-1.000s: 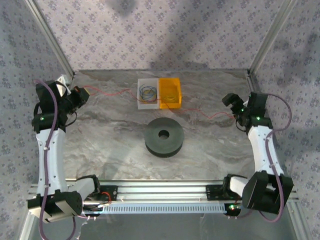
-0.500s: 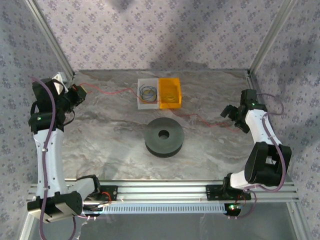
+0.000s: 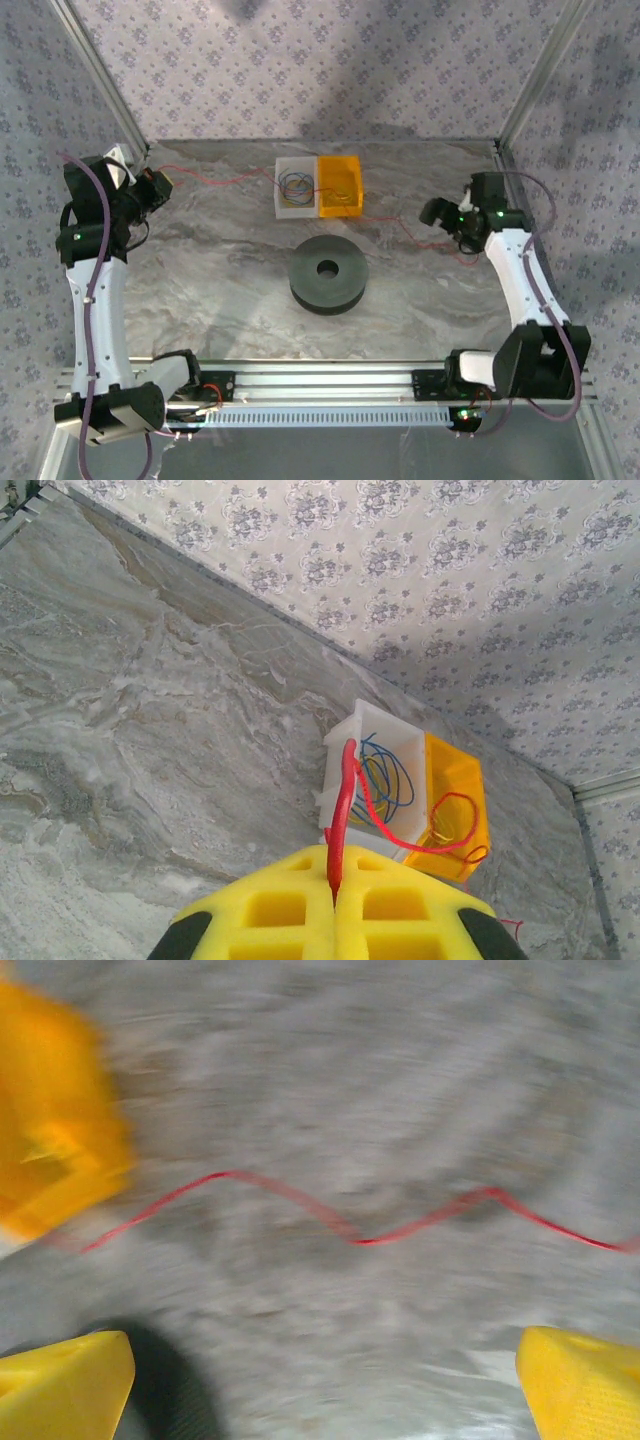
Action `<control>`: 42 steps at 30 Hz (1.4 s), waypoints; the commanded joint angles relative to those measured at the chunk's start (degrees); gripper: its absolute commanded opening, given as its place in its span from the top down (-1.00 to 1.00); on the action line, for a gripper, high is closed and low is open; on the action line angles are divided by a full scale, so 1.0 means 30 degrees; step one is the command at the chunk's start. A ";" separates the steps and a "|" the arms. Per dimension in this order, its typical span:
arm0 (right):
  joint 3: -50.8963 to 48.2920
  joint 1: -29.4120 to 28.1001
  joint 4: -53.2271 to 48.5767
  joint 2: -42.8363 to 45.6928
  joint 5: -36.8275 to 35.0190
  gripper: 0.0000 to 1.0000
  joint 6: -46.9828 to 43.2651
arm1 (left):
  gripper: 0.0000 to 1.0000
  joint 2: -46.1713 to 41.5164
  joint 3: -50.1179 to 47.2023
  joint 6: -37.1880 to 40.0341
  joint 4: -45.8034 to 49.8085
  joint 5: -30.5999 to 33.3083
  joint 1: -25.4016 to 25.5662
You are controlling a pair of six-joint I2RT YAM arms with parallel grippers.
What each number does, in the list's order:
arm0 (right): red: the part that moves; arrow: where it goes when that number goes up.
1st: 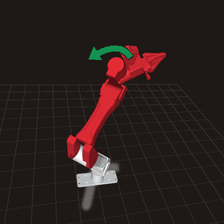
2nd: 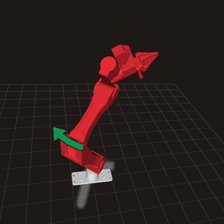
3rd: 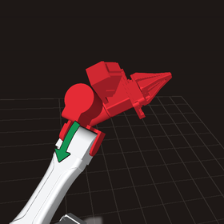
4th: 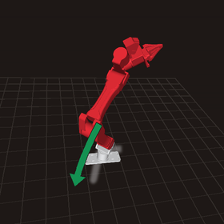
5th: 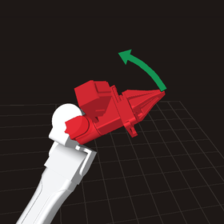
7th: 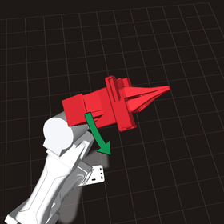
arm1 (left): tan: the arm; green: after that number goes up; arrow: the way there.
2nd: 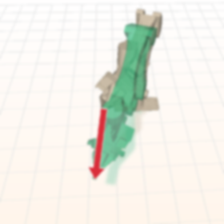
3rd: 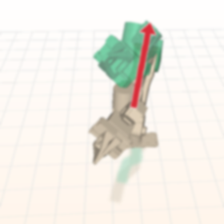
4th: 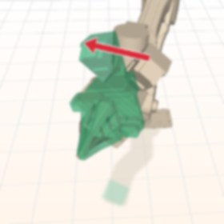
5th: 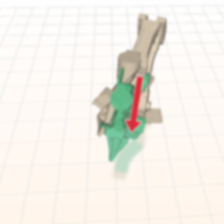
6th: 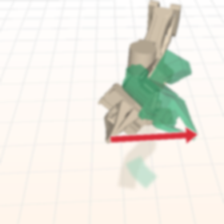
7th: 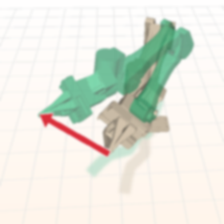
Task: Wrap the cables
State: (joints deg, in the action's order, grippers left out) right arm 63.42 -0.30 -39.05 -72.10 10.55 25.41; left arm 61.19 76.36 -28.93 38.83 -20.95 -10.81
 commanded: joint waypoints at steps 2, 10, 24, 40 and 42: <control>0.2656 -0.4361 0.2622 0.0452 0.2045 -1.00 0.0394 | 1.00 -0.0298 0.0271 0.0121 -0.0286 -0.0075 0.0068; 0.8551 -1.3720 0.3844 -0.4444 -0.1281 -1.00 -0.7970 | 1.00 -0.0416 0.0067 -0.0024 -0.0430 -0.0253 0.0082; 1.8952 -1.7661 0.4875 -1.4554 -0.2221 -0.92 -1.8339 | 1.00 -0.0095 -0.0088 -0.0465 -0.1124 -0.0749 0.0100; 2.9676 -1.7314 0.2117 -2.2989 -0.3570 -0.49 -2.0125 | 1.00 0.0580 0.0974 0.1042 -0.0111 -0.0780 0.0105; 2.9737 -1.7174 0.2154 -2.3163 -0.3811 -0.34 -2.0455 | 1.00 0.0765 0.1386 0.1307 0.0593 -0.0696 0.0079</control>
State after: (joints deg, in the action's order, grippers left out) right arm 149.67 -52.80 -30.68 -140.31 1.13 -34.13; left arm 63.26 77.36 -26.92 39.13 -22.04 -10.81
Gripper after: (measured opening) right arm 0.689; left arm 0.054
